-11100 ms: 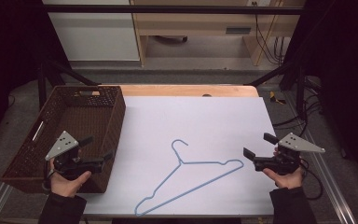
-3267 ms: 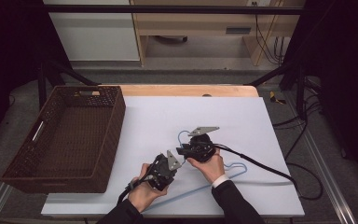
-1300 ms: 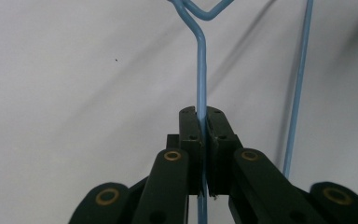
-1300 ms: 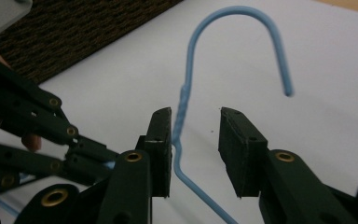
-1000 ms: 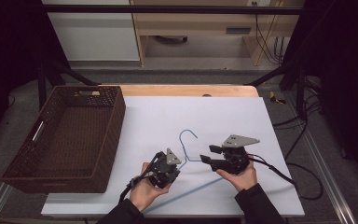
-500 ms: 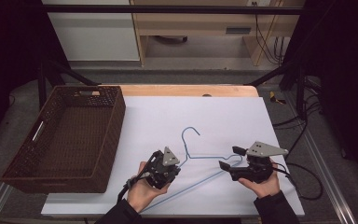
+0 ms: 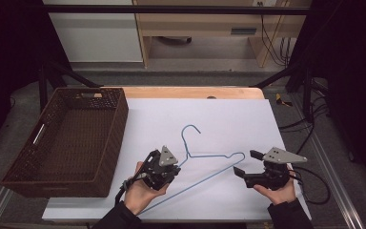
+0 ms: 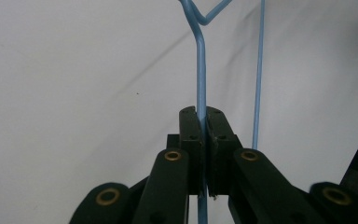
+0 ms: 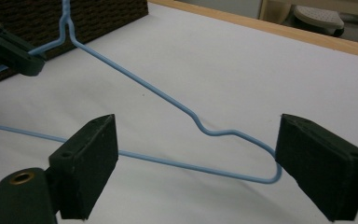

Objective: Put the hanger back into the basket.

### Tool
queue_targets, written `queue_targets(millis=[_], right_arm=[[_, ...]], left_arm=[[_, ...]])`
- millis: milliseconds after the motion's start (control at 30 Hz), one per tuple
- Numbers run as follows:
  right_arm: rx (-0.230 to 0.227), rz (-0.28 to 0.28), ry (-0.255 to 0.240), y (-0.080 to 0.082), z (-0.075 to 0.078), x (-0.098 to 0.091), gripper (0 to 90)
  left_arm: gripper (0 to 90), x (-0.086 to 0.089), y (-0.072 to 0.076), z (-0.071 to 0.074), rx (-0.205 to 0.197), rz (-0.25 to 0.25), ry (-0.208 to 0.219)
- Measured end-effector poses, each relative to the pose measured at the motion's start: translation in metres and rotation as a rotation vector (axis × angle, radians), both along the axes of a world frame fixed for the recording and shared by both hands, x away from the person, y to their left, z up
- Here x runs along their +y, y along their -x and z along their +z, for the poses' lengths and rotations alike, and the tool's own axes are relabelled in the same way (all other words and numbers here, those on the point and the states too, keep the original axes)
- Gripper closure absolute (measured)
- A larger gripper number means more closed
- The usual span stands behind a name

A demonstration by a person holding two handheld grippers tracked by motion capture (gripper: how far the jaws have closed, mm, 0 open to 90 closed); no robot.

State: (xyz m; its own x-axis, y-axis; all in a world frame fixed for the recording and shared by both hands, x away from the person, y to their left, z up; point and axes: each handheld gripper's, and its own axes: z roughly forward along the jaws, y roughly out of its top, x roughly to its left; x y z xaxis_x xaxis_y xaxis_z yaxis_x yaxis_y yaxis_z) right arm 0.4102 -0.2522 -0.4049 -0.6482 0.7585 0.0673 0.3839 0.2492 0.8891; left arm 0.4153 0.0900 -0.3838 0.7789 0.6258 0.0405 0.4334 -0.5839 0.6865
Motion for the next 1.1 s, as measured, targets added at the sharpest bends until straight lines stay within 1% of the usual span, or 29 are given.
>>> queue_targets(millis=[33,100,133,200,267,300,333,367,400,433,467,567,600,700,733,767,800,833,933,967,1000,1033,1067,1100], right_arm=[[0.006,-0.022,0.013,-0.001,-0.002,-0.002,9.2],[0.010,-0.028,0.016,0.000,-0.002,-0.003,9.1],[0.011,-0.034,0.018,0.000,-0.003,-0.003,8.8],[0.003,-0.048,0.014,0.001,-0.003,-0.007,8.0],[0.005,-0.059,0.013,0.003,-0.003,-0.010,6.8],[0.004,-0.073,0.012,0.005,-0.004,-0.014,5.2],[0.004,-0.073,0.012,0.005,-0.004,-0.014,5.2],[0.008,-0.091,0.021,0.006,-0.006,-0.018,4.0],[0.008,-0.091,0.021,0.006,-0.006,-0.018,4.0],[0.004,-0.104,0.039,0.007,-0.007,-0.020,3.3],[0.004,-0.104,0.039,0.007,-0.007,-0.020,3.3],[0.009,-0.112,0.019,0.006,-0.008,-0.023,2.8],[0.005,-0.112,0.017,0.006,-0.009,-0.023,2.6],[-0.005,-0.097,0.011,0.007,-0.009,-0.024,2.3],[-0.005,-0.097,0.011,0.007,-0.009,-0.024,2.3],[-0.006,-0.094,0.011,0.006,-0.009,-0.024,2.2],[-0.009,-0.092,0.011,0.006,-0.009,-0.024,2.2],[-0.009,-0.093,0.015,0.006,-0.010,-0.024,2.2],[-0.010,-0.095,0.014,0.005,-0.010,-0.024,2.3],[-0.008,-0.095,0.013,0.005,-0.011,-0.025,2.4],[-0.008,-0.095,0.013,0.005,-0.011,-0.025,2.4],[-0.008,-0.096,0.016,0.004,-0.011,-0.024,2.4],[-0.008,-0.096,0.016,0.004,-0.011,-0.024,2.4],[-0.004,-0.099,0.015,0.004,-0.011,-0.024,2.4]], left_arm=[[87.2,0.002,-0.001,0.002,-0.002,0.000,0.001],[87.2,0.003,-0.001,0.004,-0.004,0.002,0.001],[87.2,0.005,-0.001,0.007,-0.011,0.007,0.009],[87.2,0.010,-0.002,0.013,-0.021,0.013,0.014],[87.2,0.014,-0.002,0.020,-0.035,0.026,0.022],[87.2,0.017,-0.003,0.026,-0.050,0.035,0.021],[87.2,0.017,-0.003,0.026,-0.050,0.035,0.021],[87.2,0.020,-0.004,0.031,-0.057,0.041,0.019],[87.2,0.021,-0.005,0.033,-0.061,0.047,0.024],[87.2,0.024,-0.006,0.039,-0.072,0.054,0.024],[87.2,0.024,-0.006,0.039,-0.072,0.054,0.024],[87.2,0.030,-0.010,0.047,-0.084,0.064,0.030],[87.2,0.032,-0.011,0.049,-0.091,0.067,0.024],[87.2,0.038,-0.014,0.055,-0.101,0.073,0.019],[87.2,0.039,-0.015,0.057,-0.103,0.074,0.024],[87.2,0.043,-0.016,0.061,-0.104,0.072,0.009],[87.2,0.045,-0.017,0.062,-0.106,0.077,0.017],[87.2,0.049,-0.019,0.067,-0.105,0.082,0.017],[87.2,0.053,-0.022,0.073,-0.114,0.091,0.013],[87.2,0.056,-0.023,0.078,-0.123,0.093,0.004],[87.2,0.056,-0.023,0.078,-0.123,0.093,0.004],[87.2,0.060,-0.025,0.083,-0.126,0.097,0.014],[87.2,0.060,-0.025,0.083,-0.126,0.097,0.014],[87.2,0.062,-0.026,0.086,-0.132,0.101,0.010]])
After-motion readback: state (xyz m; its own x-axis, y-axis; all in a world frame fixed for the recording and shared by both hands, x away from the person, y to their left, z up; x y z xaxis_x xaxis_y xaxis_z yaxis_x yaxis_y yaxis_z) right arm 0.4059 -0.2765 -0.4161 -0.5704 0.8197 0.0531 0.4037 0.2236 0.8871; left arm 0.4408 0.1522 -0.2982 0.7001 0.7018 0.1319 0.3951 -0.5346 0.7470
